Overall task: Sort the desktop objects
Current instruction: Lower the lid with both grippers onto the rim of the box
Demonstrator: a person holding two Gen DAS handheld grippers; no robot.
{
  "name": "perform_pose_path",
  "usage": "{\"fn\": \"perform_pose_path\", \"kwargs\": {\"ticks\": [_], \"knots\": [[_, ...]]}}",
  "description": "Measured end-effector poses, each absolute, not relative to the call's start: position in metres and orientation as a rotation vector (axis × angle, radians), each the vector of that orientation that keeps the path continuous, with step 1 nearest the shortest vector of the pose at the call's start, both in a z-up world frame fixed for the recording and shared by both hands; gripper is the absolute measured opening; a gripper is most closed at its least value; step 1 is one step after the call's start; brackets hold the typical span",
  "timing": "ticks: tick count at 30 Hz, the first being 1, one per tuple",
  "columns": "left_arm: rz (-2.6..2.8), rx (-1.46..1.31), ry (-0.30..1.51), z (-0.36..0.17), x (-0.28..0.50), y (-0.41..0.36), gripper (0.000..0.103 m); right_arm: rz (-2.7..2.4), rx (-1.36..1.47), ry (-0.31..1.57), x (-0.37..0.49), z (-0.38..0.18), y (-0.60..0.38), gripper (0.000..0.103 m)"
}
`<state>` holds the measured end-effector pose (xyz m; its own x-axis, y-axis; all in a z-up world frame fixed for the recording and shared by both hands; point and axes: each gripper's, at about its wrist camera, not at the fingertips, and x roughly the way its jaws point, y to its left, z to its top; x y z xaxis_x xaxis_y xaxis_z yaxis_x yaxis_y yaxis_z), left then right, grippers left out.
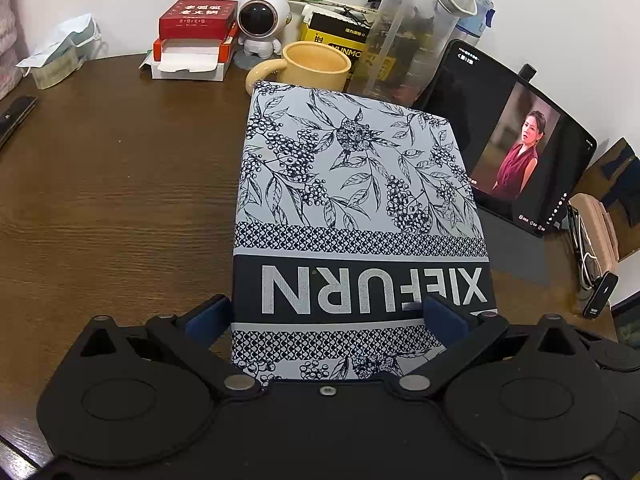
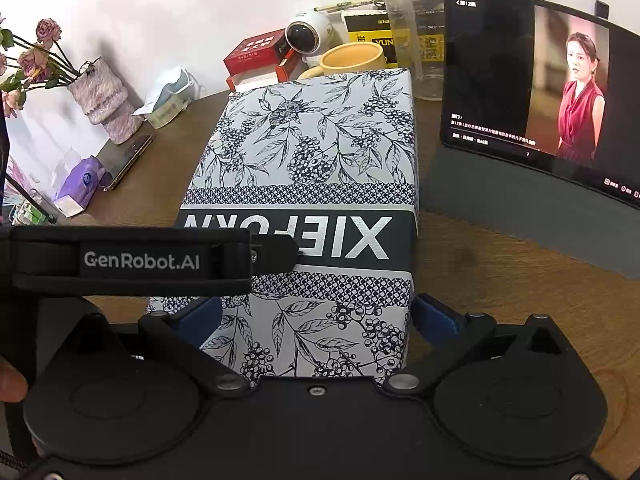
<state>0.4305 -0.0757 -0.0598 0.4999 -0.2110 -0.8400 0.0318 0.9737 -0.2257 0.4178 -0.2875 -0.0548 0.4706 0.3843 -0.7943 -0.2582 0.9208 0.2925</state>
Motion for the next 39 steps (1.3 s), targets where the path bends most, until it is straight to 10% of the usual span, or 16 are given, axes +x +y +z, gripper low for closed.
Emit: {"fn": "perform_pose_path", "kwargs": {"ticks": [39], "knots": [[-0.175,-0.157,1.070,-0.062,0.476,-0.065,0.103,0.430,0.202,1.029,0.463,-0.060,-0.302,0.094]]}}
